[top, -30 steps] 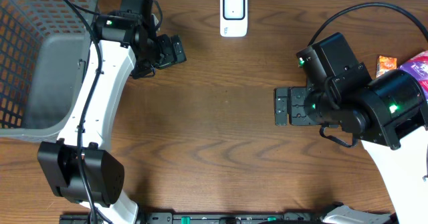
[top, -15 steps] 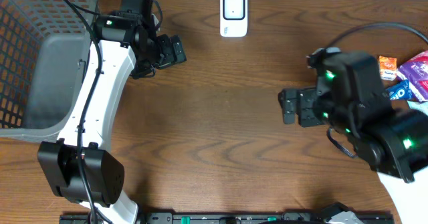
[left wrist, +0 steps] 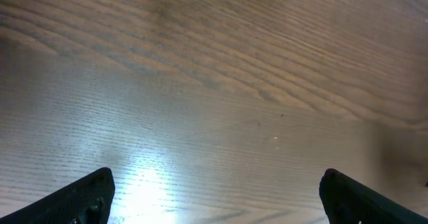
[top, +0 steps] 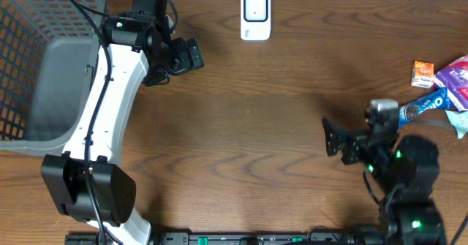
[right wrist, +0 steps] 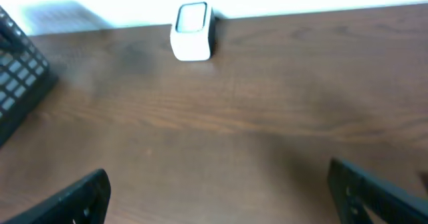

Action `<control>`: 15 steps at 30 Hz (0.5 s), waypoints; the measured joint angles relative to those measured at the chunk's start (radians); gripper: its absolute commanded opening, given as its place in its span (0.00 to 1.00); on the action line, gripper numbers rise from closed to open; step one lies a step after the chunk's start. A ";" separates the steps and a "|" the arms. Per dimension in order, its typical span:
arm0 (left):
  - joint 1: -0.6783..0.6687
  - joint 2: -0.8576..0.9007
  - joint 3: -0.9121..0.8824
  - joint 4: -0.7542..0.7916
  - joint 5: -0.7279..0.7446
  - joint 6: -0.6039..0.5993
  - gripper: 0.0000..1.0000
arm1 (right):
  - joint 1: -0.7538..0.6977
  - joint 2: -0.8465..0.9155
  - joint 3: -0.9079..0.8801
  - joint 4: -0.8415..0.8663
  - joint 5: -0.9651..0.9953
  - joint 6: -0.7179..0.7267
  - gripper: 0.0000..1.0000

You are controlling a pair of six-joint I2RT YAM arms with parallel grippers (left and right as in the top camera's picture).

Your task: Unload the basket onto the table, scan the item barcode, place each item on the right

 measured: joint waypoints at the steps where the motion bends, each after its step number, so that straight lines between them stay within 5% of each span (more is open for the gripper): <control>1: 0.000 0.000 0.000 0.000 0.000 0.000 0.98 | -0.008 -0.031 -0.046 0.048 -0.011 -0.002 0.99; 7: 0.000 0.000 0.000 0.000 0.000 0.000 0.98 | -0.019 -0.179 -0.320 0.341 -0.038 -0.011 0.99; 15: 0.000 0.000 0.000 0.000 0.000 0.000 0.98 | -0.019 -0.361 -0.503 0.485 -0.014 -0.012 0.99</control>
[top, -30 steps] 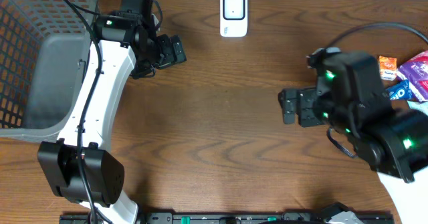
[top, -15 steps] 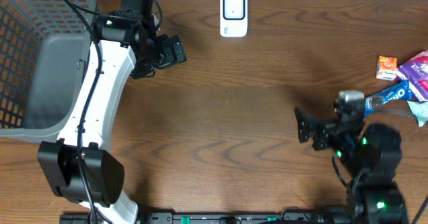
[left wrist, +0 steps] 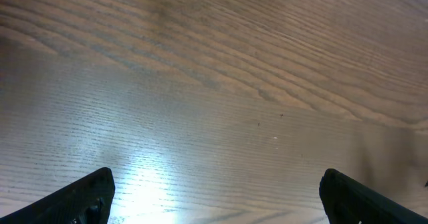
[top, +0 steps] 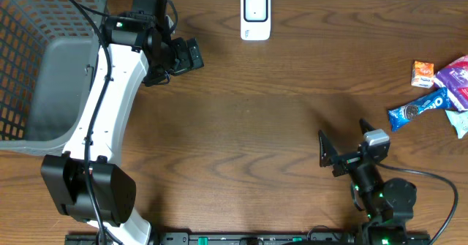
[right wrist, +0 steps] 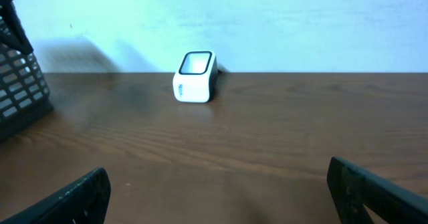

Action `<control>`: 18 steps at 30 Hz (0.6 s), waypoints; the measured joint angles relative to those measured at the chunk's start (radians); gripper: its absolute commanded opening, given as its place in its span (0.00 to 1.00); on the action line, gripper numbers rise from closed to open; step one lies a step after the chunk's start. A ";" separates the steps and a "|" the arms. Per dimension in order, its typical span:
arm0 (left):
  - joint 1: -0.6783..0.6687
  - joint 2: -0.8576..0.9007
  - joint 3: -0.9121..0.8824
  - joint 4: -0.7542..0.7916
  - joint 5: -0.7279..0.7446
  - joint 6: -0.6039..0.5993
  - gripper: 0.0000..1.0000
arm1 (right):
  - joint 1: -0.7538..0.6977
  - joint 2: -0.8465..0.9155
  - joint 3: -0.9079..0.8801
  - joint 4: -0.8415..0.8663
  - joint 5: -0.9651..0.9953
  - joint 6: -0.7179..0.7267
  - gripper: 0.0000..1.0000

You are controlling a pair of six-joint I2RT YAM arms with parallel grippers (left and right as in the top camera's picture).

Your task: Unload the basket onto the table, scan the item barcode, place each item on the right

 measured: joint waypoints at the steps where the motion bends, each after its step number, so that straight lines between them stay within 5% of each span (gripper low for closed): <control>1: 0.000 0.000 0.000 0.000 0.000 0.000 0.98 | 0.000 -0.005 -0.005 0.002 0.001 0.000 0.99; 18: 0.000 0.000 0.000 0.000 0.000 0.000 0.98 | 0.000 -0.153 -0.082 -0.044 0.117 0.000 0.99</control>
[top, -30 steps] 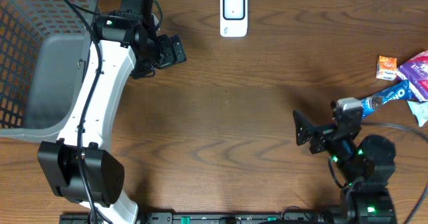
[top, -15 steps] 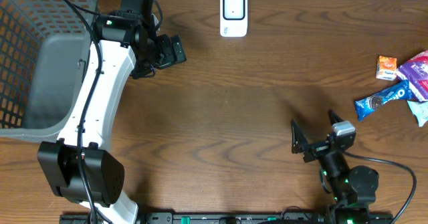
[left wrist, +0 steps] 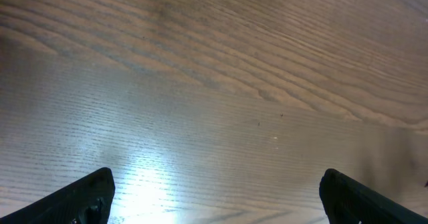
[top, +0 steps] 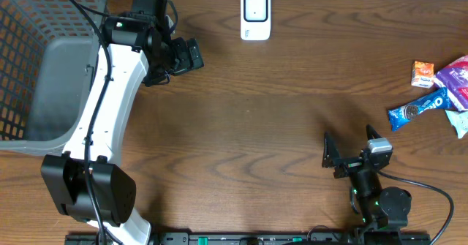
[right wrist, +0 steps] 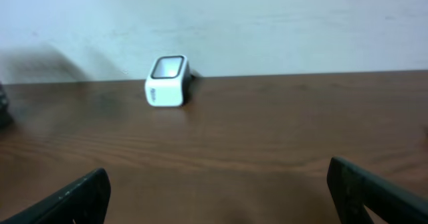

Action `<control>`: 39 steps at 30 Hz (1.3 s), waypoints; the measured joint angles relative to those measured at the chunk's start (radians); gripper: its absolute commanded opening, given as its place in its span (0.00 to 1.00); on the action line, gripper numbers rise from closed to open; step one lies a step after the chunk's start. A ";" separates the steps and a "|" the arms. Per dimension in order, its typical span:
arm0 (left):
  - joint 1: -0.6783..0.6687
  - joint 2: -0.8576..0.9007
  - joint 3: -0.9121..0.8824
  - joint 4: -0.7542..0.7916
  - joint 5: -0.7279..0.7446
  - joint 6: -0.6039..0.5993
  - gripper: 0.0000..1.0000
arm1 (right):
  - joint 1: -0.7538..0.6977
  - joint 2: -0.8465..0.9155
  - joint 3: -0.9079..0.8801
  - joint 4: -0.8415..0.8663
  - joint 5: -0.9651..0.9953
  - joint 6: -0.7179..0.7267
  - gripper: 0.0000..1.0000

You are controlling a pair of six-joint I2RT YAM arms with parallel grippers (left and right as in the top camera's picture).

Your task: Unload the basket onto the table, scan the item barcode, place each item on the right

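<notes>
The white barcode scanner (top: 255, 14) stands at the table's far edge; the right wrist view shows the scanner (right wrist: 167, 81) far ahead. Snack items lie at the right edge: a blue cookie pack (top: 417, 107), a small orange box (top: 423, 74) and a purple pack (top: 455, 81). My left gripper (top: 191, 56) stands open over bare wood near the basket, its fingertips (left wrist: 87, 196) wide apart. My right gripper (top: 330, 155) is open and empty at the near right, fingers (right wrist: 374, 189) spread, pointing towards the scanner.
A grey mesh basket (top: 29, 62) fills the far left corner beside the left arm. A light teal item (top: 461, 121) lies at the right edge below the cookie pack. The wooden table (top: 248, 128) runs between the two arms.
My right arm has drawn back a little further towards the near edge and lowered. In its wrist view the scanner has shifted left. The left arm has not moved.
At first my right gripper was open near the blue cookie pack at the right. Then it stood nearer the table's front edge, away from the snacks, empty. Now it sits still lower and nearer. The left gripper stayed open by the basket throughout.
</notes>
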 measured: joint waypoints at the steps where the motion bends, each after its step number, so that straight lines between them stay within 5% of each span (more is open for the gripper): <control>1: 0.000 0.000 0.000 0.000 0.000 0.000 0.98 | 0.000 -0.006 0.000 -0.014 0.007 0.000 0.99; 39: 0.000 0.000 0.000 0.000 0.000 0.000 0.98 | 0.000 -0.053 0.000 -0.079 0.129 -0.127 0.99</control>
